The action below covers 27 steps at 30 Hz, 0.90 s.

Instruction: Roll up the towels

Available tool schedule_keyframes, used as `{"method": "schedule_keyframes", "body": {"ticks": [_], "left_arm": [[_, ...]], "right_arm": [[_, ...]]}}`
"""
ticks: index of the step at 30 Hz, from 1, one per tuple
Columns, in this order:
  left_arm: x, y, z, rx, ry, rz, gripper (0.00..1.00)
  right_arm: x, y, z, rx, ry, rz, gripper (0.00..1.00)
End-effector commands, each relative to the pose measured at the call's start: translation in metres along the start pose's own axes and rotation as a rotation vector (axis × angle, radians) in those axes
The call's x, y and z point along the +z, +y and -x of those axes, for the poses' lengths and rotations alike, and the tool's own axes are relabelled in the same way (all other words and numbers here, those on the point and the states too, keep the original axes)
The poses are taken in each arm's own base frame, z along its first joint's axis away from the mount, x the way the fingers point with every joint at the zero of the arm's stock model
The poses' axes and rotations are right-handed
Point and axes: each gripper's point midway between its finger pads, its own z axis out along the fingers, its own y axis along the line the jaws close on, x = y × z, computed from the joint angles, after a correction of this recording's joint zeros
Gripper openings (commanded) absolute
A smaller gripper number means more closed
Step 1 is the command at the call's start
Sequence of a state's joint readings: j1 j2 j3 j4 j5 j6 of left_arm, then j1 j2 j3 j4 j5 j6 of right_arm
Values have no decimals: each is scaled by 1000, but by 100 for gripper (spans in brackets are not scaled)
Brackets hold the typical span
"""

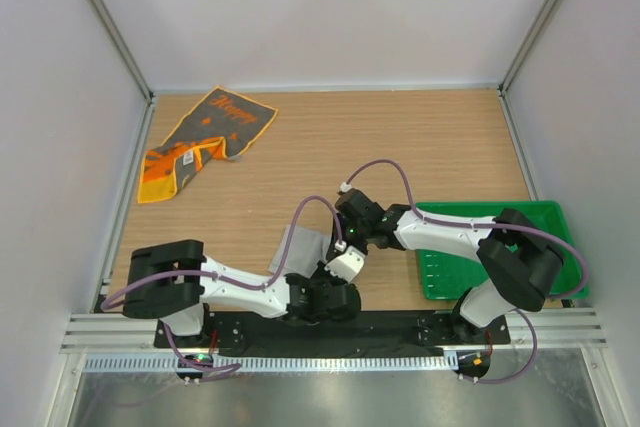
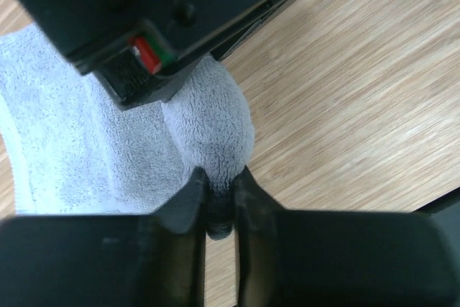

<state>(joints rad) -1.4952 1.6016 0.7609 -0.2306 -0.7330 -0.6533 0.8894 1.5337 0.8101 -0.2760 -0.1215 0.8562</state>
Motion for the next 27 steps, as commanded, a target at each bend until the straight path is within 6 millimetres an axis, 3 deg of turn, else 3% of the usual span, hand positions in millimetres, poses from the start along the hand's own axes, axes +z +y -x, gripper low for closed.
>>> {"method": "schedule_keyframes", "body": {"ticks": [1,8,15,18,22,27], "left_arm": [[1,-2,-1,-47,-21,-13,2],[-6,-9,-12,-125,4,-91,0],[-20,-21,-7,-278,12,-234,0],[-26,-24,-1,-371,10,-298,0],[-29,-25,3,-457,-2,-350,0],[-29,-23,5,-547,-4,-403,0]], "right_arm": [[-3,12,2,-6,0,36,1],[-2,8,1,-8,-2,21,1],[3,-3,-1,-11,7,-27,1],[3,-4,-1,-15,11,-31,12],[2,-3,2,-23,6,-44,37],[-2,-4,8,-37,-6,-66,53]]}}
